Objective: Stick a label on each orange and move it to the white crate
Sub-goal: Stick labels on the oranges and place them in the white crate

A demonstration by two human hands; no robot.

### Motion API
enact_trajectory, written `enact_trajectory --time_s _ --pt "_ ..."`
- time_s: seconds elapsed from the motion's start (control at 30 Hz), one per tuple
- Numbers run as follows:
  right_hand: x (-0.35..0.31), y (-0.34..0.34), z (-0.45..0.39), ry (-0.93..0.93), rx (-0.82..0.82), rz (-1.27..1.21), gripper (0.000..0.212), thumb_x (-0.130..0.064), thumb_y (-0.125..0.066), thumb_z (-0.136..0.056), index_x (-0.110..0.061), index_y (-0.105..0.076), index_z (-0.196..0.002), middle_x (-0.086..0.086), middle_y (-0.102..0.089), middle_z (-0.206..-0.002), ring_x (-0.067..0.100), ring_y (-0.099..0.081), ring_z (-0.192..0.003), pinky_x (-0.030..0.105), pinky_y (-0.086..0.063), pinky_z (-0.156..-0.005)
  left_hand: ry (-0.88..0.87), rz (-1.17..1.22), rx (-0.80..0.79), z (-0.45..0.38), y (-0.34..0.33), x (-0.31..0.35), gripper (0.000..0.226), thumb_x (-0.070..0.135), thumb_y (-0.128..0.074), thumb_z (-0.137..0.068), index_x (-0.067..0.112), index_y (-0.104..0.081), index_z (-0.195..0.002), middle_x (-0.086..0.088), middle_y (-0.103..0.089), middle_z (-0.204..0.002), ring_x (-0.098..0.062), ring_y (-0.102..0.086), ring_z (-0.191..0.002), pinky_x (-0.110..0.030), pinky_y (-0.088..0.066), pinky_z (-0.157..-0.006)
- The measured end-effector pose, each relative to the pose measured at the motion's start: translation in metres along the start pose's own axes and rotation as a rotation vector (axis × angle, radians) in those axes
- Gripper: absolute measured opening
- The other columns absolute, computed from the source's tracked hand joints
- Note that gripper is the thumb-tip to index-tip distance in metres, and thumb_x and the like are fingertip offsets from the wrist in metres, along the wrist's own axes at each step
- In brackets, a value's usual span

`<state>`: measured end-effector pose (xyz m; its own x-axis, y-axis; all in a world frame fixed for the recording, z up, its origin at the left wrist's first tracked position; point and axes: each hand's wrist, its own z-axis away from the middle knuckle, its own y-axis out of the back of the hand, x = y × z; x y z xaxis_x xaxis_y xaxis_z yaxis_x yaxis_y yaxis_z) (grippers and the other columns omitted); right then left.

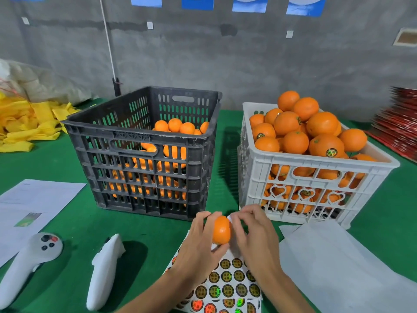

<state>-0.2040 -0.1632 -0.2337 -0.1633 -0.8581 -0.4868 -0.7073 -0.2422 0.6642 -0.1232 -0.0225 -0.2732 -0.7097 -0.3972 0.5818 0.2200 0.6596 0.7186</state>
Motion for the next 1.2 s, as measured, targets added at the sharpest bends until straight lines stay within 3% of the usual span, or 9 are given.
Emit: enact_trajectory --time_s 0.2,0.37,0.43,0.5,0.63,0.8,0.9,1.07,1.2 --pt "-0.009 0.004 0.019 0.22 -0.199 0.12 0.054 -0.05 -0.025 -0.107 -0.027 -0.07 -0.125 -0.011 -0.065 -0.125 0.005 -0.065 -0.107 0.021 -0.056 -0.092 0.066 0.083 -0.029 -0.002 0.003 -0.001 0.069 0.039 -0.064 -0.097 0.033 -0.026 -0.155 0.017 -0.021 -0.14 -0.003 -0.043 -0.121 -0.015 -0.045 -0.096" --pt "-0.035 0.025 -0.002 0.21 -0.159 0.223 0.069 -0.069 -0.064 -0.078 -0.021 -0.071 -0.127 -0.006 -0.07 -0.129 0.005 -0.073 -0.099 0.015 -0.052 -0.082 0.0 0.027 0.026 -0.032 0.026 0.021 0.067 0.037 -0.072 -0.092 0.036 -0.039 -0.15 0.018 -0.031 -0.139 -0.003 -0.047 -0.124 -0.002 -0.036 -0.091" --pt "-0.039 0.048 -0.027 0.248 -0.002 0.229 0.068 -0.064 -0.075 -0.077 -0.016 -0.072 -0.125 0.0 -0.071 -0.128 0.009 -0.074 -0.097 0.019 -0.059 -0.075 -0.098 0.025 0.06 -0.055 0.045 0.043 0.066 0.043 -0.067 -0.092 0.041 -0.038 -0.152 0.023 -0.03 -0.141 -0.001 -0.047 -0.121 -0.008 -0.042 -0.094" --pt "-0.045 0.078 -0.058 0.257 0.115 0.289 0.067 -0.057 -0.08 -0.076 -0.01 -0.072 -0.123 0.005 -0.072 -0.125 0.014 -0.076 -0.089 0.024 -0.06 -0.063 -0.171 0.04 0.116 -0.084 0.066 0.074 0.066 0.04 -0.056 -0.09 0.035 -0.04 -0.154 0.019 -0.03 -0.143 -0.008 -0.048 -0.122 -0.028 -0.052 -0.096" --pt "-0.054 0.132 -0.128 0.197 0.23 0.4 0.061 -0.047 -0.081 -0.081 -0.006 -0.069 -0.124 0.008 -0.073 -0.122 0.026 -0.073 -0.07 0.032 -0.05 -0.042 -0.345 -0.01 0.287 -0.155 0.096 0.137 0.065 0.004 -0.058 -0.089 0.017 -0.048 -0.152 -0.004 -0.045 -0.143 -0.025 -0.054 -0.123 -0.044 -0.056 -0.09" --pt "-0.037 0.183 -0.204 0.038 0.253 0.271 0.054 -0.053 -0.065 -0.091 -0.021 -0.057 -0.133 0.003 -0.068 -0.123 0.032 -0.066 -0.105 0.042 -0.051 -0.075 -0.449 -0.029 0.334 -0.236 0.105 0.199 0.07 -0.006 -0.058 -0.081 0.008 -0.052 -0.149 -0.012 -0.053 -0.14 -0.032 -0.052 -0.126 -0.046 -0.05 -0.1" --pt "-0.016 0.202 -0.236 -0.021 0.351 0.115 0.042 -0.047 -0.07 -0.088 -0.021 -0.063 -0.121 0.005 -0.071 -0.114 0.032 -0.066 -0.104 0.041 -0.052 -0.079 -0.485 0.023 0.316 -0.274 0.097 0.228 0.069 -0.01 -0.057 -0.077 0.005 -0.055 -0.144 -0.01 -0.059 -0.14 -0.031 -0.053 -0.124 -0.041 -0.046 -0.105" --pt "0.03 0.209 -0.273 -0.154 0.319 0.063 0.057 -0.033 -0.071 -0.092 -0.014 -0.053 -0.143 0.009 -0.058 -0.142 0.032 -0.056 -0.129 0.042 -0.045 -0.101 -0.414 0.058 0.11 -0.325 0.07 0.254 0.071 0.001 -0.062 -0.089 0.018 -0.043 -0.155 -0.002 -0.048 -0.156 -0.027 -0.048 -0.14 -0.037 -0.04 -0.115" --pt "0.056 0.2 -0.284 -0.095 0.198 0.056 0.045 -0.014 -0.061 -0.099 -0.007 -0.055 -0.143 0.011 -0.048 -0.154 0.025 -0.039 -0.146 0.031 -0.027 -0.118 -0.29 0.002 -0.081 -0.351 0.054 0.249 0.081 0.01 -0.06 -0.092 0.023 -0.025 -0.164 -0.001 -0.032 -0.168 -0.024 -0.033 -0.153 -0.038 -0.033 -0.122"
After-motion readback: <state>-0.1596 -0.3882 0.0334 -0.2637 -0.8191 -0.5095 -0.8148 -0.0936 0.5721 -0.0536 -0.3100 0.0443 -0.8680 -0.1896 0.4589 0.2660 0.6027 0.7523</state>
